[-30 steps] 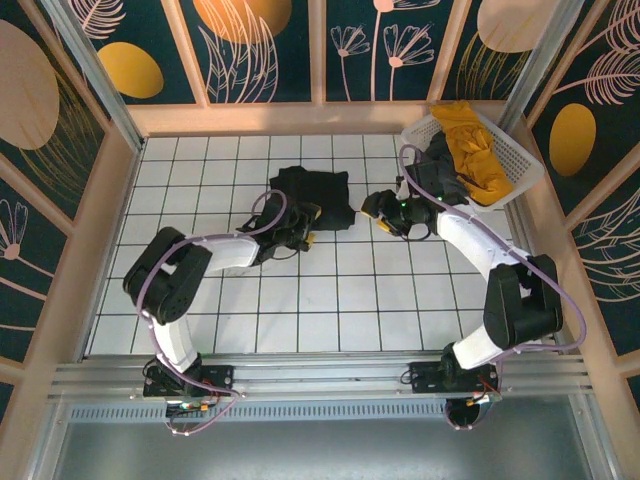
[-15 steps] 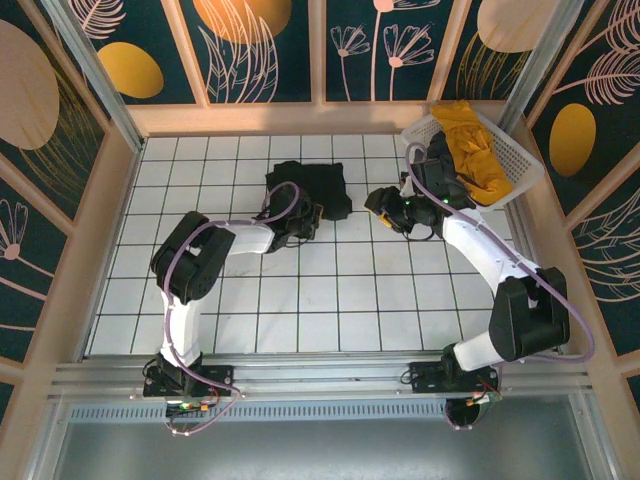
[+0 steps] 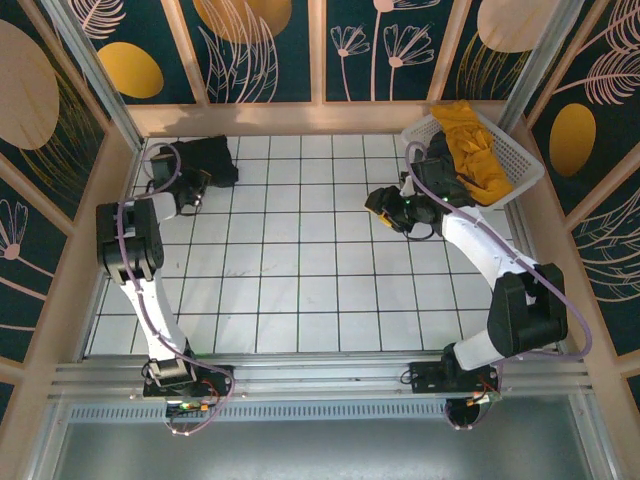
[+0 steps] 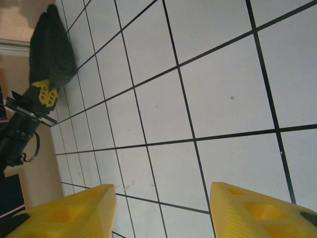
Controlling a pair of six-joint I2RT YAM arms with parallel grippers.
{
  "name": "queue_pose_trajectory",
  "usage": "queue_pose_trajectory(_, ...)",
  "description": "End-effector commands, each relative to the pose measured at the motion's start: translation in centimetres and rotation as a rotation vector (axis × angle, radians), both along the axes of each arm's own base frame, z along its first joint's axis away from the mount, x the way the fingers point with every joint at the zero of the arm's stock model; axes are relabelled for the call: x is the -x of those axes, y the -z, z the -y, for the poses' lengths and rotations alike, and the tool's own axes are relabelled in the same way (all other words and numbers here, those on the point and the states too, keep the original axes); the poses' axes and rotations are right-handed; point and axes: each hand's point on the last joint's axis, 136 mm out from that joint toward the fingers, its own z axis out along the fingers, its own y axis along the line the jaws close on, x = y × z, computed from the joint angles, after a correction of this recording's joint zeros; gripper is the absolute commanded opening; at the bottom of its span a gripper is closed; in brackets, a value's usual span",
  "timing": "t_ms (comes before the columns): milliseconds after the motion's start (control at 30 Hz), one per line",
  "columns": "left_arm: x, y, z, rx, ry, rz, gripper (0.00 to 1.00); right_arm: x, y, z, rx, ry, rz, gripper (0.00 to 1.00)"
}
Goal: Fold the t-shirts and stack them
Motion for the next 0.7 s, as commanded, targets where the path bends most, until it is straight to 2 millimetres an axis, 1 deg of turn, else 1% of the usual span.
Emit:
queue_pose_trajectory(0, 1.1, 1.5, 0.1, -0.138, 0.249, -0.006, 0.0, -0.8, -1.1, -0.7, -0.016, -0.049, 0.037, 0.53)
queue_pose_trajectory(133, 1.6, 3.4, -2.7, -0.231, 0.288, -0.083, 0.0, -1.1, -1.2, -0.9, -0.014, -0.066, 0.042, 0.53)
queue_pose_trajectory(200, 1.8, 3.5, -3.7, -0.269, 0.278, -0.102, 0.0, -1.1, -1.1, -0.9, -0.006, -0.072, 0.037, 0.54)
queue_pose_trajectory(233, 1.7, 3.4, -4.0, -0.276, 0.27, -0.102, 0.0, -1.1, -1.1, -0.9, -0.004, -0.073, 0.035, 0.53)
queue_pose_trajectory(367, 1.2, 2.3, -3.8, -0.251, 0.258, -0.066, 0.0, -1.1, -0.9, -1.0, -0.002, -0.086, 0.034, 0.54)
queue_pose_trajectory(400, 1.2, 1.9, -3.8, -0.242, 0.244, -0.059, 0.06, -1.2, -0.9, -1.0, -0.002, -0.089, 0.04, 0.54)
queue_pose_trajectory(433, 1.2, 1.3, -3.8, -0.235, 0.225, -0.047, 0.24, -1.2, -1.2, -1.1, -0.004, -0.091, 0.052, 0.56)
queue_pose_trajectory(500, 1.4, -1.4, -4.2, -0.234, 0.158, -0.005, 0.6, -1.5, -2.5, -1.1, -0.011, -0.092, 0.111, 0.58)
queue_pose_trajectory(533, 1.7, -2.9, -4.2, -0.231, 0.129, 0.025, 0.97, -1.6, -3.3, -1.0, -0.014, -0.086, 0.144, 0.62)
queue_pose_trajectory(567, 2.1, -4.7, -4.1, -0.226, 0.097, 0.058, 0.99, -1.8, -4.3, -0.7, -0.022, -0.073, 0.184, 0.67)
queue_pose_trajectory(600, 2.5, -6.4, -3.8, -0.227, 0.076, 0.085, 0.99, -1.9, -5.2, -0.5, -0.036, -0.06, 0.221, 0.79)
queue_pose_trajectory(633, 3.1, -8.4, -3.3, -0.235, 0.058, 0.112, 0.99, -2.0, -6.3, -0.2, -0.054, -0.042, 0.262, 0.98)
queue_pose_trajectory(667, 3.7, -10.2, -2.6, -0.241, 0.037, 0.129, 0.99, -2.2, -7.3, 0.2, -0.072, -0.02, 0.297, 0.99)
